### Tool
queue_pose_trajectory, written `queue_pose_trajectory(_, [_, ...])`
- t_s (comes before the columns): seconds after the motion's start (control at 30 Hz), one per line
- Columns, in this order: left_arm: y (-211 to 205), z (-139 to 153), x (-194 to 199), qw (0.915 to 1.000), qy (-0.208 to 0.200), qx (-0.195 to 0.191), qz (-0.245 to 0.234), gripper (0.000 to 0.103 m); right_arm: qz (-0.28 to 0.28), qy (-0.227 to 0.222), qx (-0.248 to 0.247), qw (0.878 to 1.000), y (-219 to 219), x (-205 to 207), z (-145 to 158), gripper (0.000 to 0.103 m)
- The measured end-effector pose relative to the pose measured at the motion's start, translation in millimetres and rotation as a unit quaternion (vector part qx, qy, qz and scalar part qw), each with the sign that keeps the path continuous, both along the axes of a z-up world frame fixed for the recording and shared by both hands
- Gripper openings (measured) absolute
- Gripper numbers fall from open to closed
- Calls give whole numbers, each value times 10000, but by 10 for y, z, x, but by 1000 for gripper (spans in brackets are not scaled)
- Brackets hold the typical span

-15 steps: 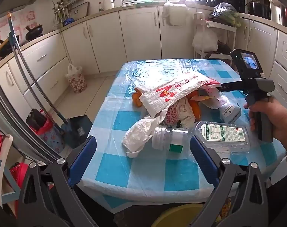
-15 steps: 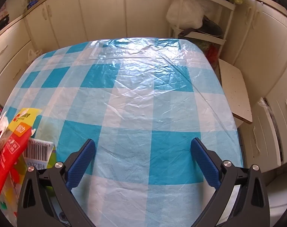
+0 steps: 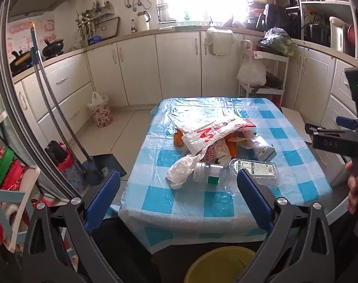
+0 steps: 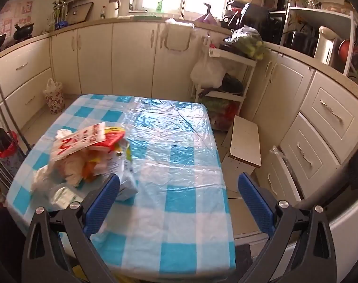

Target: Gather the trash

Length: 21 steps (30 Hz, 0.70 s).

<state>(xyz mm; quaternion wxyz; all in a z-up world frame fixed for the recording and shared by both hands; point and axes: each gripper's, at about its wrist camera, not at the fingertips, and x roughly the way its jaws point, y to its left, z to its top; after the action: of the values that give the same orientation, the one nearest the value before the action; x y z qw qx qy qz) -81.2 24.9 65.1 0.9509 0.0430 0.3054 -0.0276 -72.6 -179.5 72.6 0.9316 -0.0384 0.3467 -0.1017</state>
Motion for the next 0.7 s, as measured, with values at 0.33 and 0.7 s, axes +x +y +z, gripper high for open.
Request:
queue_pose_trajectory(0.33, [417,233,-651,9993,-143,-211,263,96,257,-523,73,9983,729,-1012,351,96])
queue_pose_trajectory(0.7, [703,381,-1078,9985,-351,-302,296,96,467,-914,-114,9947,1150,-1522,568,96])
